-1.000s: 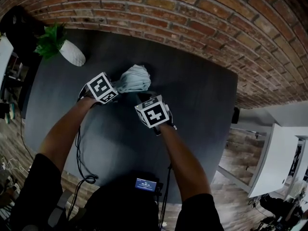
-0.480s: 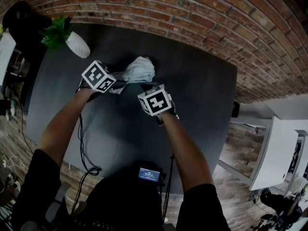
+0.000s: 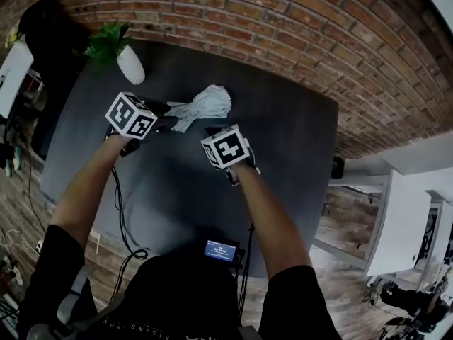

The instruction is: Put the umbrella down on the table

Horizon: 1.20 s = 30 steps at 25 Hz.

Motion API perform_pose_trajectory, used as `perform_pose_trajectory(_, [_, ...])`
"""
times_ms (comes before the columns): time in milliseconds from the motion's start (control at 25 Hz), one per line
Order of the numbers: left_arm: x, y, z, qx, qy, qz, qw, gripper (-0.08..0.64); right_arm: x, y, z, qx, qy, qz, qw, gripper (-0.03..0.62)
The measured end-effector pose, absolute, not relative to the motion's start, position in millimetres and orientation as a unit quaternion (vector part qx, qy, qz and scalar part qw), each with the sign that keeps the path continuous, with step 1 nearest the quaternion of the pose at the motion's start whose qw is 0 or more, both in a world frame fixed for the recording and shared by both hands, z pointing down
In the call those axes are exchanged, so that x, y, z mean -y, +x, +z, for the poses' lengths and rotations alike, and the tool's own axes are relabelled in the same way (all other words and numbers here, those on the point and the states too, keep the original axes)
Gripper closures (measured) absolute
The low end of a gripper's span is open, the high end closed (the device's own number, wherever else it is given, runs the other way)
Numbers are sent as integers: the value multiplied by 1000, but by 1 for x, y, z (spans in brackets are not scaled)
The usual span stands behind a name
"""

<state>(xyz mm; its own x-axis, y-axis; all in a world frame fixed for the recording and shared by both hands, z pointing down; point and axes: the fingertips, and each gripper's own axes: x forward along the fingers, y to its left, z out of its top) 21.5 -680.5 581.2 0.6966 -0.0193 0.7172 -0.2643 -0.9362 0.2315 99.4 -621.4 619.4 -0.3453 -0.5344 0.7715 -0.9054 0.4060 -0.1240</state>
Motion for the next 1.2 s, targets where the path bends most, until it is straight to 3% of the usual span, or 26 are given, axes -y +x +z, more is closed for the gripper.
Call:
perform_pose_trajectory(160, [652, -2, 558, 83, 922, 339, 167, 557, 598, 86, 607, 768, 473, 278, 331, 583])
perform_pose_trajectory(680, [497, -53, 509, -27, 958, 198, 207, 557, 509, 25, 539, 795, 509, 215, 253, 583])
perform_pose_trajectory(1200, [423, -92, 495, 45, 976, 62, 203, 557, 418, 6, 526, 762, 590, 226, 142, 583])
